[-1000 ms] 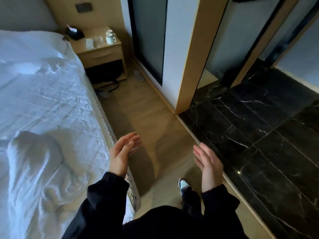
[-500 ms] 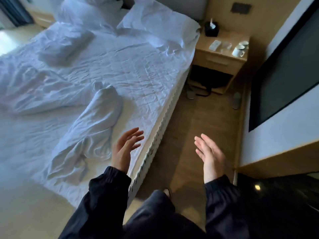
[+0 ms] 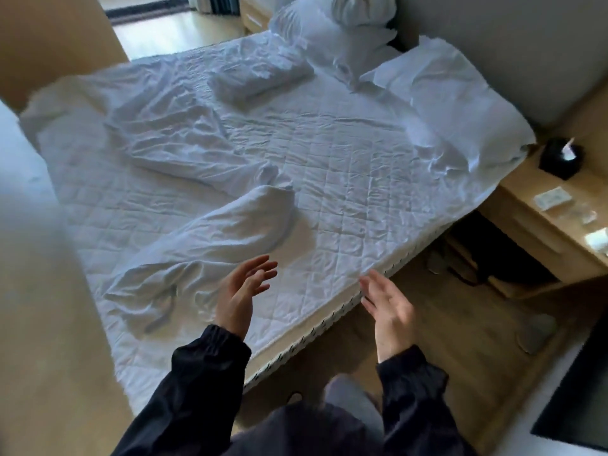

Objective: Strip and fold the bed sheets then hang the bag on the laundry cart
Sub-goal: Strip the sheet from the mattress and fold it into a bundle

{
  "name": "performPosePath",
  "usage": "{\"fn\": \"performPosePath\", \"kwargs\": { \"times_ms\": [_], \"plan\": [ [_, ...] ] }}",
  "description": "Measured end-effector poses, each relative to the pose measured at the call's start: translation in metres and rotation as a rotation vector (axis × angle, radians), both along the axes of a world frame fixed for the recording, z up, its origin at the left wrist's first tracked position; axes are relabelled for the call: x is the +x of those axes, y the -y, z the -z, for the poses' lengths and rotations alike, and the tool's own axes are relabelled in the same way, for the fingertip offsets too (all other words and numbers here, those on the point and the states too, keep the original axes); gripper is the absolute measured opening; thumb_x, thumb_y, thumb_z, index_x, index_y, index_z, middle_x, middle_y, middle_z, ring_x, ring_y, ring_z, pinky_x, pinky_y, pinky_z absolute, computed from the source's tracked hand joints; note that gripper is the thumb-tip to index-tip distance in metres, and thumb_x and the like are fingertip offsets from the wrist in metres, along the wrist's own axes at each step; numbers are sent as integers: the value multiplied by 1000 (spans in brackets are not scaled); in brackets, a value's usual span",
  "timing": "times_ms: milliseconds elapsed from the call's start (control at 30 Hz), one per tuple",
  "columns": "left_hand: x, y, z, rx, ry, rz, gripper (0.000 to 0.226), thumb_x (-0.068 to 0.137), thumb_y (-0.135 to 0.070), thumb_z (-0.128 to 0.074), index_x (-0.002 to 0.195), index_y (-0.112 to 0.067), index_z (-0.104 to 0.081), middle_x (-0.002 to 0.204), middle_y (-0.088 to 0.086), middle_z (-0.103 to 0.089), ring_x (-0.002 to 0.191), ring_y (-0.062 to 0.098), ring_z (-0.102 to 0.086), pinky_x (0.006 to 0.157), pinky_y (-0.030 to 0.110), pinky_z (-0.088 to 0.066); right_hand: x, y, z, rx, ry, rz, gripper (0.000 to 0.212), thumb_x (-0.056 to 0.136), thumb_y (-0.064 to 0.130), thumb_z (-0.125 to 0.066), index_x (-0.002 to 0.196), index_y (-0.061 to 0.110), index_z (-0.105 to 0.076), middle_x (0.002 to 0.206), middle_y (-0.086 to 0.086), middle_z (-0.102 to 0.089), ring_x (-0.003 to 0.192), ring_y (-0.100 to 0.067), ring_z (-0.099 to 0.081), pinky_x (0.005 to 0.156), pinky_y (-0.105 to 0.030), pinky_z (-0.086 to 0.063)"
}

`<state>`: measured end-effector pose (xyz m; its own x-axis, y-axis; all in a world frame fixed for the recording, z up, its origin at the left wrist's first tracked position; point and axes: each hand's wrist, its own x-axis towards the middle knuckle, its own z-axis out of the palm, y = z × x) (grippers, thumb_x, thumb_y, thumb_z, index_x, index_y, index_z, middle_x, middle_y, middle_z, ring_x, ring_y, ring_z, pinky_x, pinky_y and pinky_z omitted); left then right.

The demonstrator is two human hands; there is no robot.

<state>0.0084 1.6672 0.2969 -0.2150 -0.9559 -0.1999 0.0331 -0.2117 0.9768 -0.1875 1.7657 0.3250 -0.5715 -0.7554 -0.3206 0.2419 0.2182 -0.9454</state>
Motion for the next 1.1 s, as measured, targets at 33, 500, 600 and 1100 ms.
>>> {"fn": "performPosePath", "kwargs": {
  "times_ms": [33, 500, 600, 1100],
  "plan": [
    [-3, 7, 2, 5, 10, -37, 48, 76, -44, -57, 115, -19, -62, 110, 3, -71, 103, 18, -67, 83, 31, -51, -6, 17, 4, 10, 16, -43, 19, 95, 22, -54, 112, 25, -61, 117, 0, -67, 116, -12, -59, 109, -41, -39],
    [-23, 140, 90, 92, 211, -631, 35, 76, -27, -55, 108, -17, -63, 104, 4, -70, 96, 17, -67, 82, 23, -52, -28, 285, 112, 71, -108, -953, 30, 92, 5, -58, 120, 16, -57, 114, -4, -65, 107, -8, -60, 84, -13, -49],
    [-8, 176, 135, 149, 344, -624, 35, 74, -33, -58, 108, -25, -62, 107, -2, -68, 104, 12, -64, 96, 37, -50, -18, 334, 154, 124, -235, -1109, 35, 90, 10, -62, 124, 16, -57, 119, -3, -64, 112, -11, -59, 93, -22, -47],
    [105, 338, 318, 153, 1351, -5, 69, 92, -56, -45, 151, -31, -20, 159, 3, -16, 146, 20, -14, 118, 42, -13, 79, 516, 339, 137, -1335, -1501, 66, 94, 44, -45, 149, 22, -17, 144, -4, -41, 140, -27, -28, 114, -52, -7]
  ]
}}
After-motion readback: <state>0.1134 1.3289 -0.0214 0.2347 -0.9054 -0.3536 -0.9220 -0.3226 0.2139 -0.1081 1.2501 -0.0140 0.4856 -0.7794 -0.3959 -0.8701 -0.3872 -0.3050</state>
